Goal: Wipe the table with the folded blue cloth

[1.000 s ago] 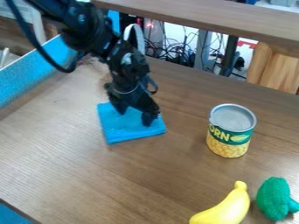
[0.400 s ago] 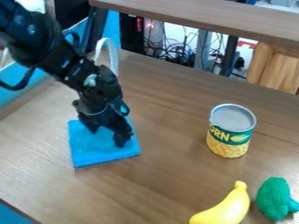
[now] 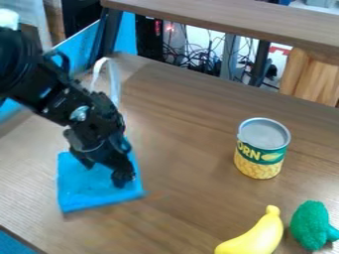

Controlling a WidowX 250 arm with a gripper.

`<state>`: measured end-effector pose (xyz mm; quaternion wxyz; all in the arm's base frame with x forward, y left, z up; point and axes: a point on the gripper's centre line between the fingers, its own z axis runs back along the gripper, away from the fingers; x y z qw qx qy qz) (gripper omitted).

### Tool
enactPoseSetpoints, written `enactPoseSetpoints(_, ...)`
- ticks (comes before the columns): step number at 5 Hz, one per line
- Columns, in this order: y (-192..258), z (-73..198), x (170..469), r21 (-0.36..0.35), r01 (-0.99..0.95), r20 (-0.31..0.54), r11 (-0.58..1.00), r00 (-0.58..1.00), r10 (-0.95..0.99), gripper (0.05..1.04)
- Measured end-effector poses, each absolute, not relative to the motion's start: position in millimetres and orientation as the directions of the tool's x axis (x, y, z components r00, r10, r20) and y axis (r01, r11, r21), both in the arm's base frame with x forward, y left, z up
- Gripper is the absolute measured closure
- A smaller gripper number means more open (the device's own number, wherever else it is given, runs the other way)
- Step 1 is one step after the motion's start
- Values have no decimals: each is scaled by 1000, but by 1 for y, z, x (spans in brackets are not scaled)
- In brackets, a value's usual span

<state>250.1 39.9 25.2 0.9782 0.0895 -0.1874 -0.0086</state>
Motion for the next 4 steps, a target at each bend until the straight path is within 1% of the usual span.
enactPoseSetpoints(1, 20, 25, 229, 175, 27, 340, 984, 937, -86, 77)
enactPoseSetpoints(2, 8, 25, 227, 179, 40, 329, 983, 939, -98, 77)
enactPoseSetpoints(3, 8, 26, 240, 216, 56, 325, 975, 937, -126, 77)
enactPoseSetpoints(4, 10, 27, 263, 231, 46, 339, 972, 933, -124, 77)
